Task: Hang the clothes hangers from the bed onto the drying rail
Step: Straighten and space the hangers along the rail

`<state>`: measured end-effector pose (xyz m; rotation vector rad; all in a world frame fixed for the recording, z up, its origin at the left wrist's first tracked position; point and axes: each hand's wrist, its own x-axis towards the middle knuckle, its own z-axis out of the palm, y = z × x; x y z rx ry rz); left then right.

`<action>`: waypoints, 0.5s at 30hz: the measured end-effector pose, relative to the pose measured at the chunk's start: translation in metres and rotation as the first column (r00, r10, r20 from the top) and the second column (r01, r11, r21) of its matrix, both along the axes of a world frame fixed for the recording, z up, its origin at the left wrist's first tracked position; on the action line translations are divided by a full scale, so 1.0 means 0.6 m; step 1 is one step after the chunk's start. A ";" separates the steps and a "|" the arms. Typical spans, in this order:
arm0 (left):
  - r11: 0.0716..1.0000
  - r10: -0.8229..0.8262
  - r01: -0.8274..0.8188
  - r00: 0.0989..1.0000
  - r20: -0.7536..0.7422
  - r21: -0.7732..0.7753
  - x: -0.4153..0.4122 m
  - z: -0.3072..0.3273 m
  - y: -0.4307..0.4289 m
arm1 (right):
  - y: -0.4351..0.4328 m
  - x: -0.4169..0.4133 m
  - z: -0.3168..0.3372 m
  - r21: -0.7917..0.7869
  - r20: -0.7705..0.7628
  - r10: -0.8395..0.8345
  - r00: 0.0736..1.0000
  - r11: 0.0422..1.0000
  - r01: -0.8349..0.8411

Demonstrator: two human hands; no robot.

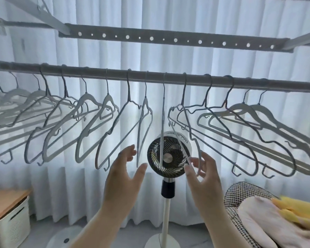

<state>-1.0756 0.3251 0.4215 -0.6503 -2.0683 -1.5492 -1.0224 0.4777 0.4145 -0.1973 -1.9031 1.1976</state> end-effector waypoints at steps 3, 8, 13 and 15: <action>1.000 -0.009 0.008 0.999 0.044 0.024 -0.007 0.002 0.007 | 0.007 -0.015 0.003 0.030 0.019 0.015 1.000 0.999 -0.016; 0.998 0.023 -0.027 0.998 0.059 0.060 -0.007 0.006 0.017 | 0.010 -0.033 -0.005 0.128 0.024 -0.036 0.999 0.991 0.033; 0.996 0.035 -0.041 0.995 0.090 0.073 -0.008 0.004 0.022 | 0.008 -0.042 -0.011 0.160 0.014 0.009 1.000 0.987 -0.011; 0.996 0.044 -0.050 0.996 0.084 0.072 -0.007 0.003 0.023 | 0.008 -0.043 -0.010 0.163 0.018 0.017 1.000 0.986 -0.019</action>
